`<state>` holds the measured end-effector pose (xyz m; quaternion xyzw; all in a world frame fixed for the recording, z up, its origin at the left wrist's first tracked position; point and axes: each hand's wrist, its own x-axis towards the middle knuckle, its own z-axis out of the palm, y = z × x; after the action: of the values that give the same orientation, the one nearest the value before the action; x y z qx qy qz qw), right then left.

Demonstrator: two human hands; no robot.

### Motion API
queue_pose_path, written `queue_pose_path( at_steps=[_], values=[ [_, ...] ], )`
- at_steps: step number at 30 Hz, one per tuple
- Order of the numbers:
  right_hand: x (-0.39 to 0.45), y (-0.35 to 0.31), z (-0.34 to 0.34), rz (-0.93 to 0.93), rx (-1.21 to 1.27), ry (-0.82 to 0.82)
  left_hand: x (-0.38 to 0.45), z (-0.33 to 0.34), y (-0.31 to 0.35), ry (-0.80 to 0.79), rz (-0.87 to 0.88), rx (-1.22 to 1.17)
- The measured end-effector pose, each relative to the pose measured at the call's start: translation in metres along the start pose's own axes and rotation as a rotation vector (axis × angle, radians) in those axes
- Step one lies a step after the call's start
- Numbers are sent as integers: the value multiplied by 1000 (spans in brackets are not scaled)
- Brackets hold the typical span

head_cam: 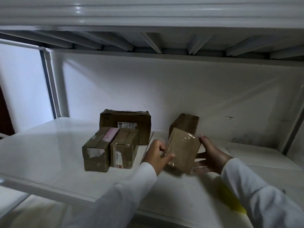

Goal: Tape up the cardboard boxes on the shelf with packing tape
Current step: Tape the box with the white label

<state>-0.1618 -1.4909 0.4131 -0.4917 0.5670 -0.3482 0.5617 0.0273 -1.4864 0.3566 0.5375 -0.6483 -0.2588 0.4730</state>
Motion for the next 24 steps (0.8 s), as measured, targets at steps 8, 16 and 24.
queue_pose_path(
  at_steps=[8,16,24],
  values=[
    [38,-2,83,-242,-273,-106,7,-74,-21,3,146,304],
    [75,14,133,-363,-326,-172,29,-93,-34,95,-56,832],
    [71,5,21,-229,-777,61,56,-47,23,43,57,1201]
  ],
)
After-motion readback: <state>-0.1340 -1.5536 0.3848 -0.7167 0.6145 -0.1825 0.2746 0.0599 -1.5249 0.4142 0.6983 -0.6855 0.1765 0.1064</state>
